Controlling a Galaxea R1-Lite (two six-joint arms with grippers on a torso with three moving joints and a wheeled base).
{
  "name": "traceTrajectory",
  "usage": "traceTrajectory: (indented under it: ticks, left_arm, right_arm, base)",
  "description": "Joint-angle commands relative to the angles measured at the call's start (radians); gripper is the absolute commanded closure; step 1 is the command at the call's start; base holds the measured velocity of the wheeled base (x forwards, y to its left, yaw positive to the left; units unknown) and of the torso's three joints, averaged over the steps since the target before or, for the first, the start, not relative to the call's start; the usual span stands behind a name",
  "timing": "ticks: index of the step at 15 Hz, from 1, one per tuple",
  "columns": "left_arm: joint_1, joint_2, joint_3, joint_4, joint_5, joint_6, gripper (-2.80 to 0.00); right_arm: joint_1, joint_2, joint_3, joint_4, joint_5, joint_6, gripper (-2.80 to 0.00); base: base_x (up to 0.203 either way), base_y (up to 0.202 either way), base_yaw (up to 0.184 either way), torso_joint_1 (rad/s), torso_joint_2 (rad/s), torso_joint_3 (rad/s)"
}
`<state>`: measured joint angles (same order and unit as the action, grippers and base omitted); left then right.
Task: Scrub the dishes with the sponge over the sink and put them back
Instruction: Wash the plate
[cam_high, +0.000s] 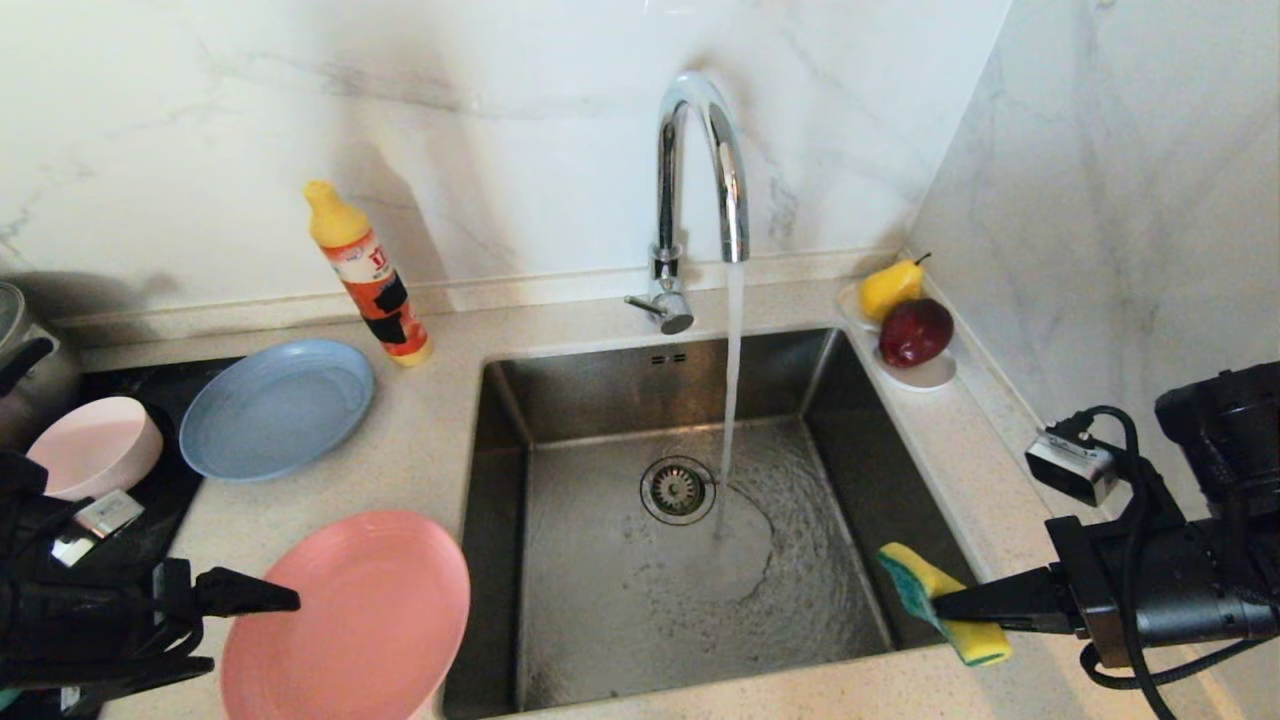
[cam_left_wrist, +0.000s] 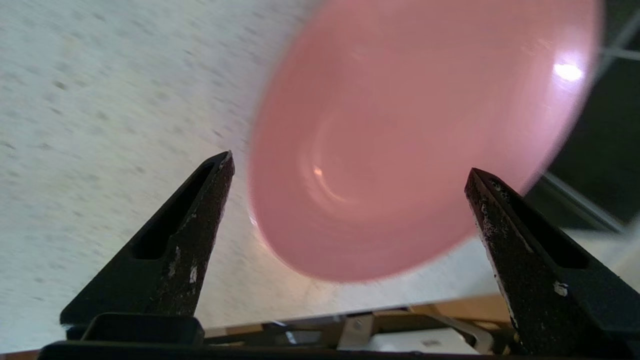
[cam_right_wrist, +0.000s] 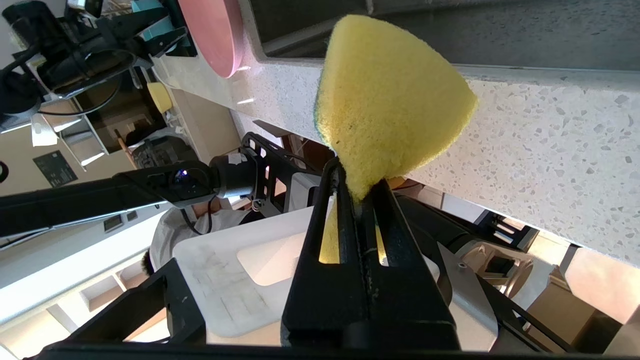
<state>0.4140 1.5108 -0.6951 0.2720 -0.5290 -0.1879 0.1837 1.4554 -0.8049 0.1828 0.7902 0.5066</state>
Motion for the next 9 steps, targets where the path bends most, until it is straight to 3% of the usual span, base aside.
traceTrajectory:
  ticks: [1,4,8,9]
  left_arm:
    - [-0.006,0.052,-0.002,-0.013,0.036,-0.004,-2.80]
    - [-0.013,0.063,-0.023,-0.006,0.104,0.000,-2.80]
    - [-0.057,0.097,-0.057,-0.002,0.302,0.005,-2.80]
    - [-0.064,0.098,-0.070,-0.001,0.325,0.007,-2.80]
  right_arm:
    - [0.000,0.015,0.000,0.001,0.004,0.001,0.00]
    - [0.000,0.028,0.000,0.001,0.004,0.001,0.00]
    - [0.000,0.034,0.004,-0.022,0.003,0.006,0.00]
    - [0.000,0.034,0.004,-0.023,0.003,0.007,0.00]
  base:
    - [0.000,0.000,0.000,0.000,0.00,0.000]
    - [0.000,0.000,0.000,0.000,0.00,0.000]
    - [0.000,0.000,0.000,0.000,0.00,0.000]
    - [0.000,0.000,0.000,0.000,0.00,0.000]
